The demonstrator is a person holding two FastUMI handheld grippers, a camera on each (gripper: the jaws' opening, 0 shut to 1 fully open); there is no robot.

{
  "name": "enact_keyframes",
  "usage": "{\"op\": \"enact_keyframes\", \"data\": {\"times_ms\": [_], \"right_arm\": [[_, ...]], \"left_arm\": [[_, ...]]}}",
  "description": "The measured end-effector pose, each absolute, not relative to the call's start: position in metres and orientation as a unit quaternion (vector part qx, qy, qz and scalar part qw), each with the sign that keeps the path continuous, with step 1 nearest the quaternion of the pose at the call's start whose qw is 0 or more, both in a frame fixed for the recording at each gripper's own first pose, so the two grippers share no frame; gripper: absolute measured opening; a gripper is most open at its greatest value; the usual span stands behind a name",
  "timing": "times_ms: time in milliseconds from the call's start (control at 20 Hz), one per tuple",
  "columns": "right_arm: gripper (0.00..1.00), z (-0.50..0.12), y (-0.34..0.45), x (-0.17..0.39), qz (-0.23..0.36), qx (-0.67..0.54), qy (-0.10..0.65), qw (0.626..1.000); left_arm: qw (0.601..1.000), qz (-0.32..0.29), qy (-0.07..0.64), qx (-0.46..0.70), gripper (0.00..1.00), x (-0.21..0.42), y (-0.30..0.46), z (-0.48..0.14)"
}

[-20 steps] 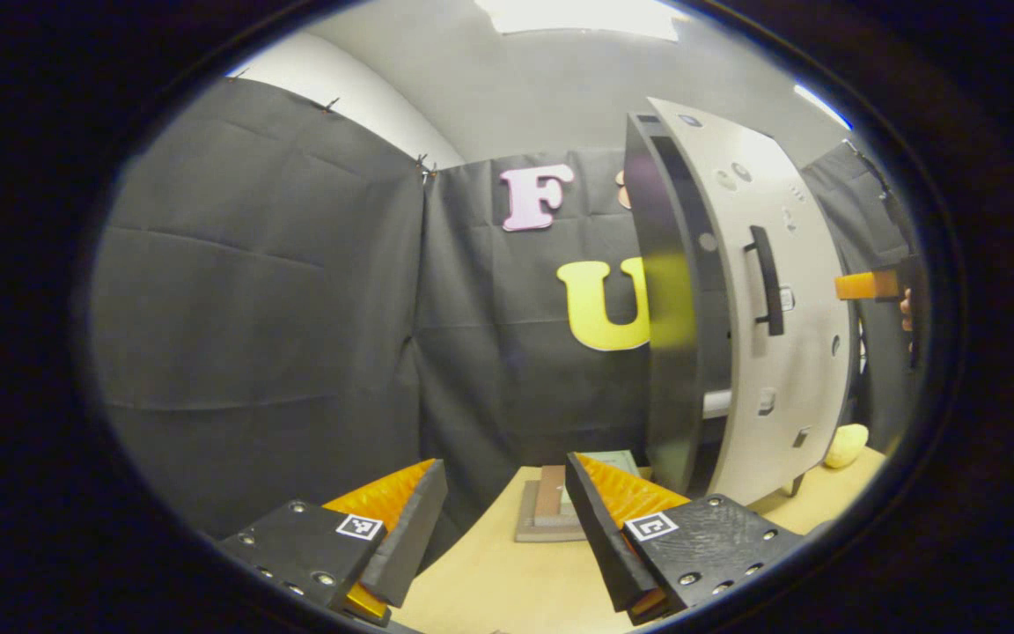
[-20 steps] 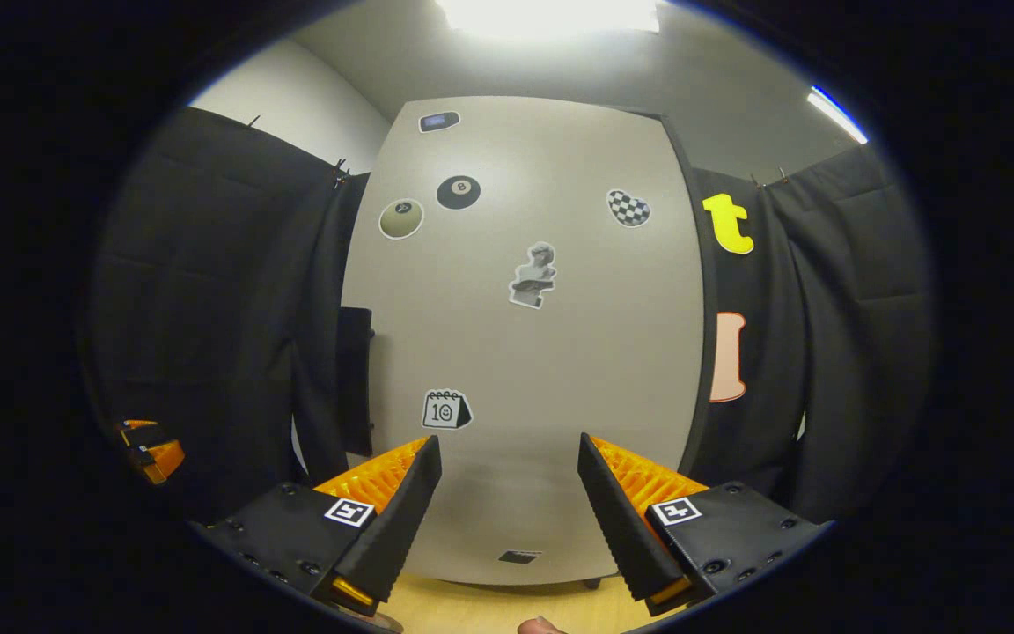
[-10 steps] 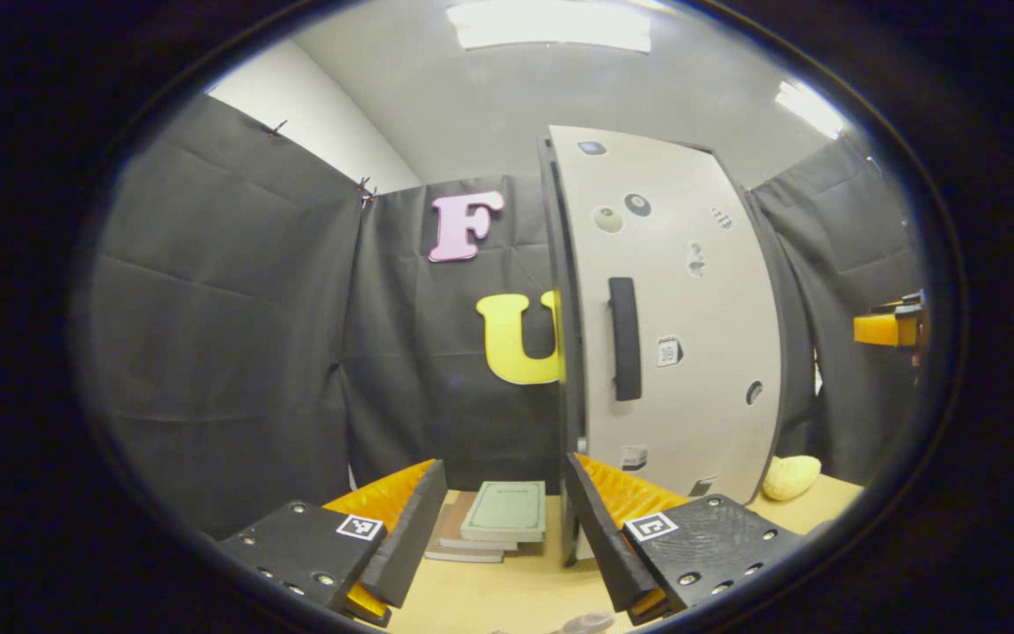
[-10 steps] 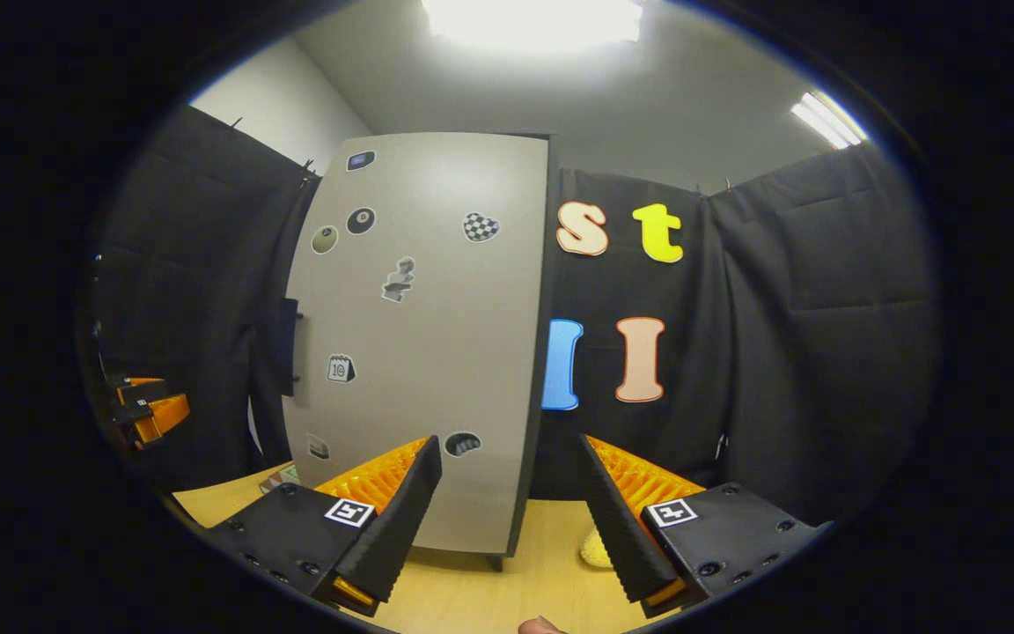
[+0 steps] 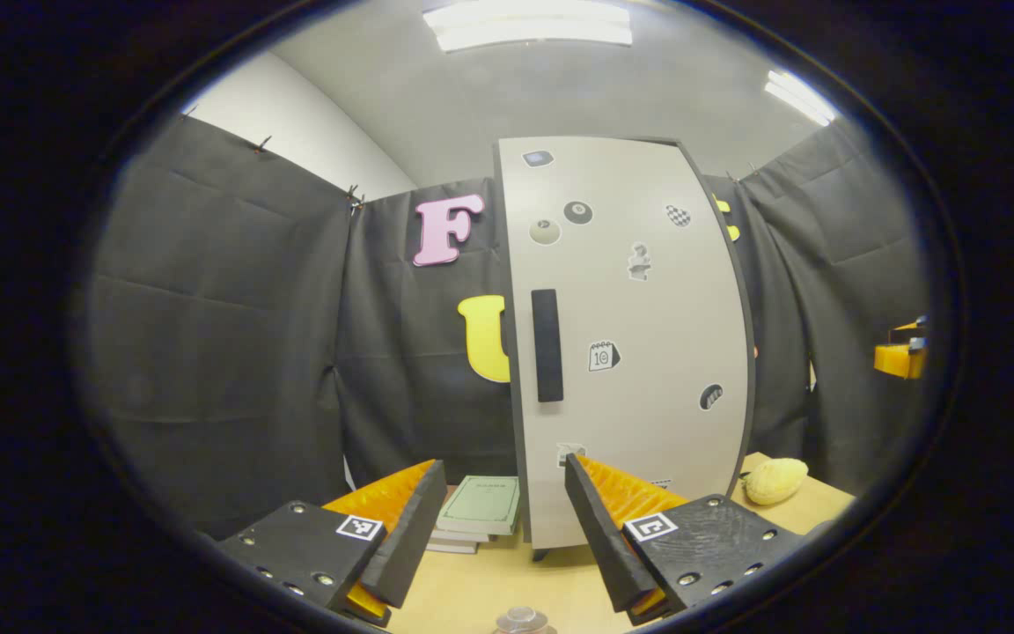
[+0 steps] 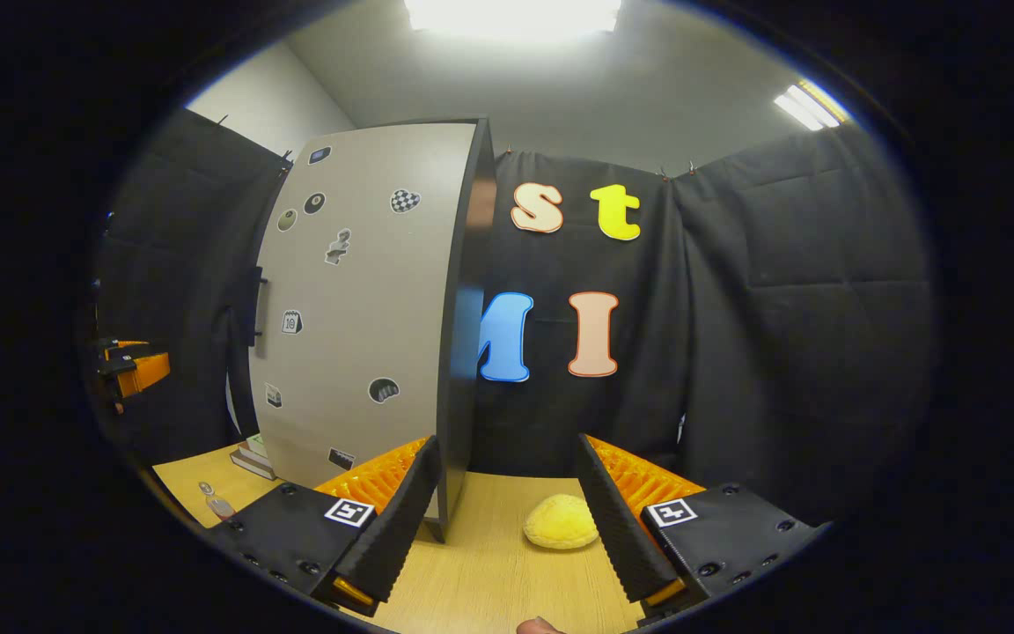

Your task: Open the cabinet door with the right hand, grasp the bottle in the cabinet with the left hand and place it on the coaster, then close the cabinet door with the right hand.

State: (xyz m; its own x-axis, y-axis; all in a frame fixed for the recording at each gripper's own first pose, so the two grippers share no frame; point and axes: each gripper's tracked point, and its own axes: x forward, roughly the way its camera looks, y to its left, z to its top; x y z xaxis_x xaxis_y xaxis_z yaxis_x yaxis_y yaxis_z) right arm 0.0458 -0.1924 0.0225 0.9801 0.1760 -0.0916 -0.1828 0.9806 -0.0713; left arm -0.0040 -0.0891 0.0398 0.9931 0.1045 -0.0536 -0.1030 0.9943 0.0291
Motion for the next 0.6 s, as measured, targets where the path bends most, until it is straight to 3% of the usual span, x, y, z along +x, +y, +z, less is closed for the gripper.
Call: {"op": "enact_keyframes", "data": {"times_ms": [600], "right_arm": [[0.96, 0.053, -0.164, 0.012, 0.080, -0.004, 0.001, 0.997]], "left_arm": [[0.999, 0.040, 0.017, 0.028, 0.82, -0.024, -0.056, 0.049]]}}
